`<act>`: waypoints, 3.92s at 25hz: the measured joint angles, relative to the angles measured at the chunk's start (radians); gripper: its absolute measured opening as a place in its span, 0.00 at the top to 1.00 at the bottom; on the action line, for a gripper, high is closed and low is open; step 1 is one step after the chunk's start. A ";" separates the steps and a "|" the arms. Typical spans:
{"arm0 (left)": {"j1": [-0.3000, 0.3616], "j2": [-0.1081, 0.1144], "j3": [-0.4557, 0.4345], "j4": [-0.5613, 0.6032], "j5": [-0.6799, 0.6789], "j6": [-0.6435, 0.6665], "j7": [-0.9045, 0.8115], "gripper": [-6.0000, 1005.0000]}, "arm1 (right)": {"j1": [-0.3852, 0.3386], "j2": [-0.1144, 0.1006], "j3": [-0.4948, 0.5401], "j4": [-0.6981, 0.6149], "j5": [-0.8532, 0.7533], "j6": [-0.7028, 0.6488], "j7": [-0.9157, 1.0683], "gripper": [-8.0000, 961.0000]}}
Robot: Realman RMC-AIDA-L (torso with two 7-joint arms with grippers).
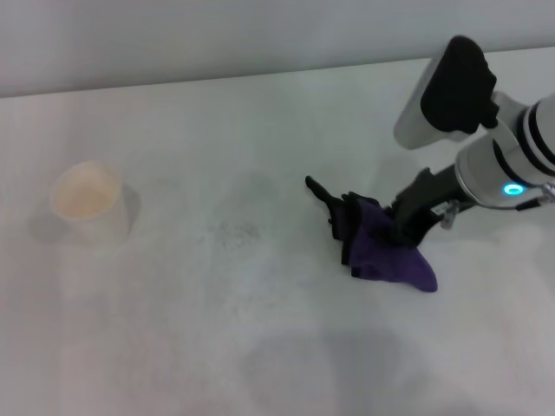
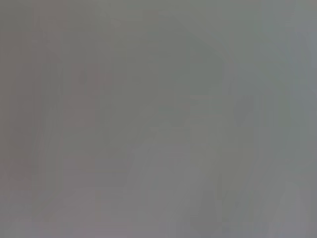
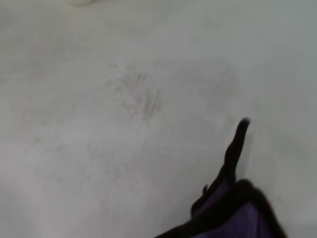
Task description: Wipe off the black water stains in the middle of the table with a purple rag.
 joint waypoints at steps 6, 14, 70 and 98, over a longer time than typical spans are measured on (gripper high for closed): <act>0.005 -0.001 0.000 -0.006 -0.023 -0.001 -0.021 0.11 | -0.028 -0.001 0.010 -0.099 -0.003 -0.014 -0.011 0.54; -0.002 0.000 0.000 -0.009 -0.039 -0.001 -0.022 0.11 | -0.110 -0.002 0.065 -0.224 0.038 -0.190 -0.026 0.31; -0.125 0.001 0.000 -0.023 -0.120 -0.133 -0.042 0.11 | -0.126 -0.001 0.733 1.034 1.759 -0.283 -1.807 0.09; -0.195 0.003 0.000 -0.038 -0.127 -0.172 -0.047 0.11 | -0.106 0.001 0.765 1.072 1.759 -0.242 -1.782 0.09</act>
